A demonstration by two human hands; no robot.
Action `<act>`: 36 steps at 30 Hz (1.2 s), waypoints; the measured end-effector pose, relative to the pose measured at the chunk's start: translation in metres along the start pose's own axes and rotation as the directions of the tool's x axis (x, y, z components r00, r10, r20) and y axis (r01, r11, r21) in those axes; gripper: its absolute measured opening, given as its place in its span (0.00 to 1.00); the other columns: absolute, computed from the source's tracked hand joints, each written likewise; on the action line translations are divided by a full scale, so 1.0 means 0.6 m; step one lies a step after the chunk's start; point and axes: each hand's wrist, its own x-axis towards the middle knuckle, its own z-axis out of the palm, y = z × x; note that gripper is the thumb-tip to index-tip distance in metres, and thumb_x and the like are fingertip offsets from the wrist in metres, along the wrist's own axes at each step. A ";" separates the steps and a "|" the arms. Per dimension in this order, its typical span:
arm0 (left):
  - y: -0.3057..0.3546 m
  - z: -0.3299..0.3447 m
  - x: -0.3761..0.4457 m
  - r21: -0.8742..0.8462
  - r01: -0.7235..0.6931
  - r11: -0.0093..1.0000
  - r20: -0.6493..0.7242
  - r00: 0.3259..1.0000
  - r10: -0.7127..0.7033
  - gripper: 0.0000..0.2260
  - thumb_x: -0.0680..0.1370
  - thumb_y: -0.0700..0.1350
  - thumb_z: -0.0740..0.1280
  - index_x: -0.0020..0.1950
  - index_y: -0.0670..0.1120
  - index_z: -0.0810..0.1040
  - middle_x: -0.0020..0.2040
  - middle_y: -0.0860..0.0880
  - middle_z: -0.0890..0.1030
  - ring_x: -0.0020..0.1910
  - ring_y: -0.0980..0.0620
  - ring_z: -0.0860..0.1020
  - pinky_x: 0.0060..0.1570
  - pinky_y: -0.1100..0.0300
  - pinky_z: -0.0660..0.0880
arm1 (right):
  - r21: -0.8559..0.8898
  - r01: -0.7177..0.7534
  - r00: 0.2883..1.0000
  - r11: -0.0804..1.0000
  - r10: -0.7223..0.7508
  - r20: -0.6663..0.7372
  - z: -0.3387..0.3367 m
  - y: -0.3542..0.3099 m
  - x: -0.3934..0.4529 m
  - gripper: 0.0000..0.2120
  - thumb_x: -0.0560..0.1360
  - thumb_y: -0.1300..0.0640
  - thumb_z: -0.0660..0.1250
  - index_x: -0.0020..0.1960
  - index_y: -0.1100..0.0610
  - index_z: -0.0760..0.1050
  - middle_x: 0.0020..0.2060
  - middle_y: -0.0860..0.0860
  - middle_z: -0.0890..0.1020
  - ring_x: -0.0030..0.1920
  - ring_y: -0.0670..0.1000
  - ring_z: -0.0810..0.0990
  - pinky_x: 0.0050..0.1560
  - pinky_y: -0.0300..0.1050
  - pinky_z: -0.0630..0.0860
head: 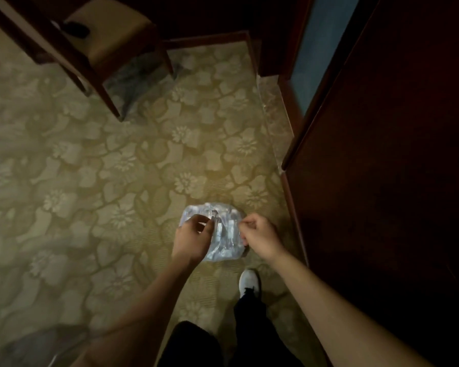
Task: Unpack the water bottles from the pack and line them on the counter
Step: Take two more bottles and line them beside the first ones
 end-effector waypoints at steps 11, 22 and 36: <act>-0.167 -0.017 0.183 -0.080 0.202 0.976 0.002 0.979 -0.202 0.08 0.81 0.49 0.67 0.54 0.46 0.81 0.44 0.46 0.86 0.37 0.48 0.84 0.47 0.50 0.81 | -0.153 -0.182 0.964 0.971 0.207 0.166 0.171 0.059 0.181 0.05 0.77 0.48 0.66 0.47 0.49 0.73 0.48 0.55 0.84 0.42 0.53 0.83 0.50 0.50 0.79; -0.401 0.038 0.486 0.266 0.103 0.958 0.244 0.955 -0.170 0.09 0.80 0.53 0.66 0.58 0.52 0.80 0.49 0.52 0.84 0.49 0.48 0.83 0.53 0.55 0.77 | -0.173 -0.386 0.910 0.906 0.405 0.091 0.418 0.238 0.509 0.05 0.76 0.49 0.66 0.46 0.50 0.73 0.51 0.56 0.83 0.51 0.57 0.83 0.57 0.56 0.81; -0.486 0.113 0.658 0.651 -0.290 0.702 0.430 0.902 -0.026 0.20 0.80 0.60 0.61 0.69 0.53 0.72 0.60 0.51 0.82 0.60 0.45 0.80 0.58 0.48 0.76 | -0.279 -0.401 0.915 0.872 0.397 -0.075 0.555 0.395 0.702 0.31 0.78 0.55 0.69 0.74 0.65 0.60 0.68 0.63 0.71 0.67 0.62 0.72 0.63 0.51 0.70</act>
